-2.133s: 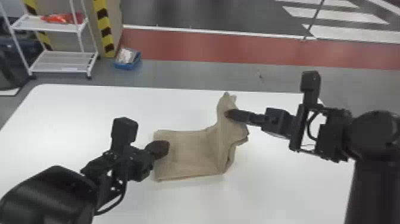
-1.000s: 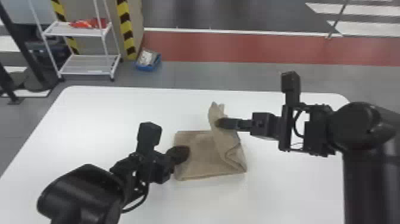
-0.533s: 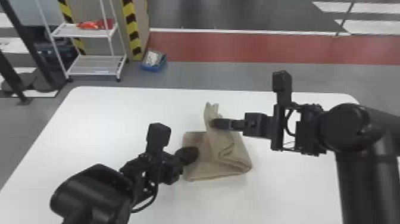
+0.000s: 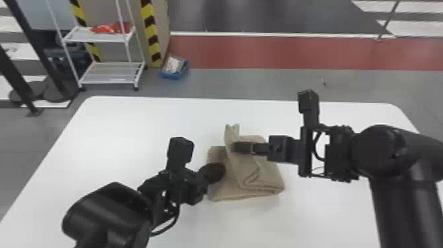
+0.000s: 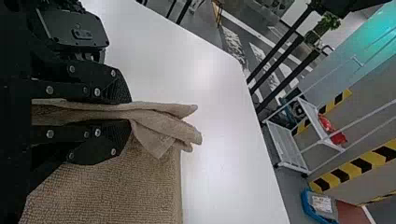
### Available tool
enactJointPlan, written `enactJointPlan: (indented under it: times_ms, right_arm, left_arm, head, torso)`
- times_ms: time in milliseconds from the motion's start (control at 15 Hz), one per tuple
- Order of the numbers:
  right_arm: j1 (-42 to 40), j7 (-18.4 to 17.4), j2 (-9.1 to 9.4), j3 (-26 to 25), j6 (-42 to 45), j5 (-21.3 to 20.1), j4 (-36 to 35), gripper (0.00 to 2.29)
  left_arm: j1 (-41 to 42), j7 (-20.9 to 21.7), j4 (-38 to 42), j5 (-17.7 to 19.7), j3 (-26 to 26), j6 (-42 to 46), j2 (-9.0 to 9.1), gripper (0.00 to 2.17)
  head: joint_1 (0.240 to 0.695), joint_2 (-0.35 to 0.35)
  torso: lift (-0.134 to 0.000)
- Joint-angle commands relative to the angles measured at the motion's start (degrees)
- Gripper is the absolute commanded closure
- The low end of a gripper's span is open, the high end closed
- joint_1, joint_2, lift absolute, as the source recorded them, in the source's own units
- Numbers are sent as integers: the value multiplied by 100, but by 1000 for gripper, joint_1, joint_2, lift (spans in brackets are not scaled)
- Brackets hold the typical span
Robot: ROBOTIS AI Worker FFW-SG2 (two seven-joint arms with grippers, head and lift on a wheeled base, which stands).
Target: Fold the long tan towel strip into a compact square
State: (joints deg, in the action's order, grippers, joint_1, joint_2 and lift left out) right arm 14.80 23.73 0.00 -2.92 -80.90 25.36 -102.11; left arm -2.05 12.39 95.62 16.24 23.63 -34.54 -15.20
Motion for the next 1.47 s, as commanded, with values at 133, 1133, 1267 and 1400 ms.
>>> enactJointPlan:
  times_ms: [133, 1133, 1267, 1400]
  right_arm:
    - [-135, 141, 5, -7, 535, 198, 86, 6]
    - [-1586, 949, -281, -1835, 1045, 1437, -1303, 49]
    - [-1779, 1134, -501, -2363, 1115, 1683, -1311, 49]
    - [-1990, 1257, -694, -2732, 1115, 1859, -1320, 49]
  left_arm:
    - [73, 0, 35, 2, -43, 13, -27, 1973]
    - [486, 17, 949, 152, -561, 101, -150, 194]
    - [469, 9, 941, 152, -649, 206, -220, 66]
    - [425, 9, 932, 169, -807, 364, -273, 70]
  head:
    - [695, 2]
    - [695, -51]
    - [695, -74]
    - [695, -123]
  torso:
    - [-124]
    - [-124]
    - [-124]
    - [-124]
